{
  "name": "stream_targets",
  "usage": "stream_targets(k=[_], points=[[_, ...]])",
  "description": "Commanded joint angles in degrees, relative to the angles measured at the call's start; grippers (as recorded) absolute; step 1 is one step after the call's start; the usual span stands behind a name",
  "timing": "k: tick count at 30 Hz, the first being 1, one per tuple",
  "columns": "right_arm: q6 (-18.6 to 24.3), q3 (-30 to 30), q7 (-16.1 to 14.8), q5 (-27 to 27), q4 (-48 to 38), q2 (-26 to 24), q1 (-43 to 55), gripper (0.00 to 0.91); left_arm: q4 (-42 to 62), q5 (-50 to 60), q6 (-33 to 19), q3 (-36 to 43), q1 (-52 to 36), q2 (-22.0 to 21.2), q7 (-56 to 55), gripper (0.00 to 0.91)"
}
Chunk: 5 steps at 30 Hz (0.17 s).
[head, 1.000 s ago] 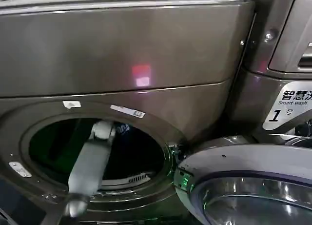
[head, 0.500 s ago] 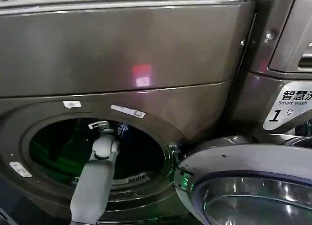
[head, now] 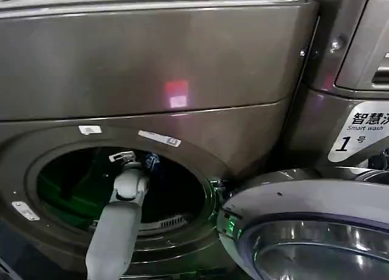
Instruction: Grasp the clothes from the dryer.
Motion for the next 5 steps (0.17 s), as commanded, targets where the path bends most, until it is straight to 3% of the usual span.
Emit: stream_targets(k=[1,5], points=[[-0.3,0.2,0.2,0.1,0.0,-0.7,-0.3,0.907,-3.1,0.7,1.1,0.2,1.6,0.2,0.4,0.0],[-0.5,-0.4,0.1,0.1,0.6,-0.4,0.2,0.907,-2.2,1.4,0.9,0.5,1.6,-0.3,1.0,0.0]])
